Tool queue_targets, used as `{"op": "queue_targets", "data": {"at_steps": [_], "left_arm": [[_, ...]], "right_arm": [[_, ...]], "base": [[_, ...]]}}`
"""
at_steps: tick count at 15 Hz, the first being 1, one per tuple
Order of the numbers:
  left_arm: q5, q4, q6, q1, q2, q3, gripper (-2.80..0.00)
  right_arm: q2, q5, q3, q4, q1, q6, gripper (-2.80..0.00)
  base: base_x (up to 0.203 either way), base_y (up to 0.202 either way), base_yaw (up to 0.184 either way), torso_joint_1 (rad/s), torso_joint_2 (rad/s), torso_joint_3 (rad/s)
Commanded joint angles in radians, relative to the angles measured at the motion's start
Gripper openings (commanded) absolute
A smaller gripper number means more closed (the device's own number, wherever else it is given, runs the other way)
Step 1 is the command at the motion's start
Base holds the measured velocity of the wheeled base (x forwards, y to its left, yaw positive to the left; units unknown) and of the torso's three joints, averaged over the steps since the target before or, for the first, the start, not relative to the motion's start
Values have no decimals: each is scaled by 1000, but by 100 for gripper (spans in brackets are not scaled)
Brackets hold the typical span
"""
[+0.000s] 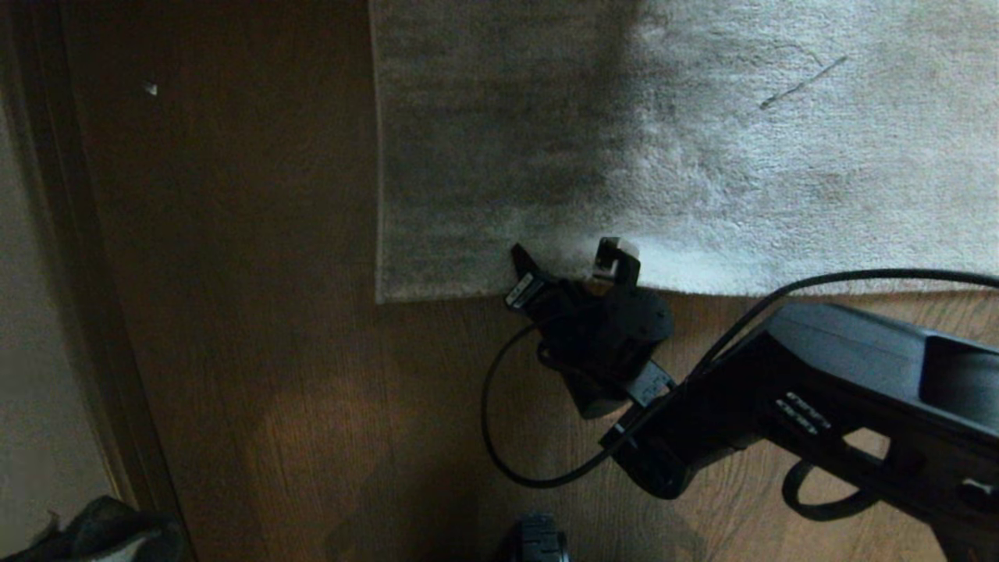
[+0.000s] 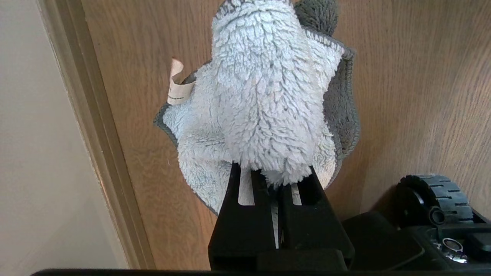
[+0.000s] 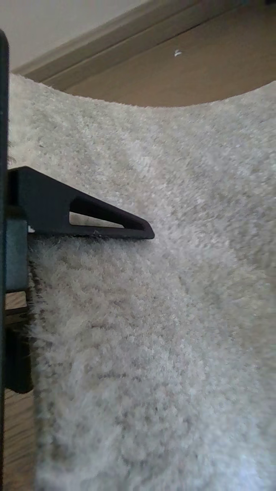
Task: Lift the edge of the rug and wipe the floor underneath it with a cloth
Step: Lift up the carpet
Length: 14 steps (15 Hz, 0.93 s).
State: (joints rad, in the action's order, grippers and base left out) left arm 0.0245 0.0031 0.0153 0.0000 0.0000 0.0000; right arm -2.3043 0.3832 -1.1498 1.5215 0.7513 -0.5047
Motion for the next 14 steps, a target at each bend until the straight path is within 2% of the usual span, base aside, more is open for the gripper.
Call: {"op": "queue_targets", "data": {"at_steps": [1,8,14], "left_arm": [[0,0,0,0,0,0,-280],[0,0,0,0,0,0,-280],[0,0,0,0,0,0,-280]], "right_arm": [[26,5,-2,49,-28,-18,-280],[126,4,-6,49,-126,-116,-280],[164,3,-13,49,-173,-143,-280]], "base": [[0,0,0,0,0,0],[0,0,0,0,0,0],[0,0,0,0,0,0]]}}
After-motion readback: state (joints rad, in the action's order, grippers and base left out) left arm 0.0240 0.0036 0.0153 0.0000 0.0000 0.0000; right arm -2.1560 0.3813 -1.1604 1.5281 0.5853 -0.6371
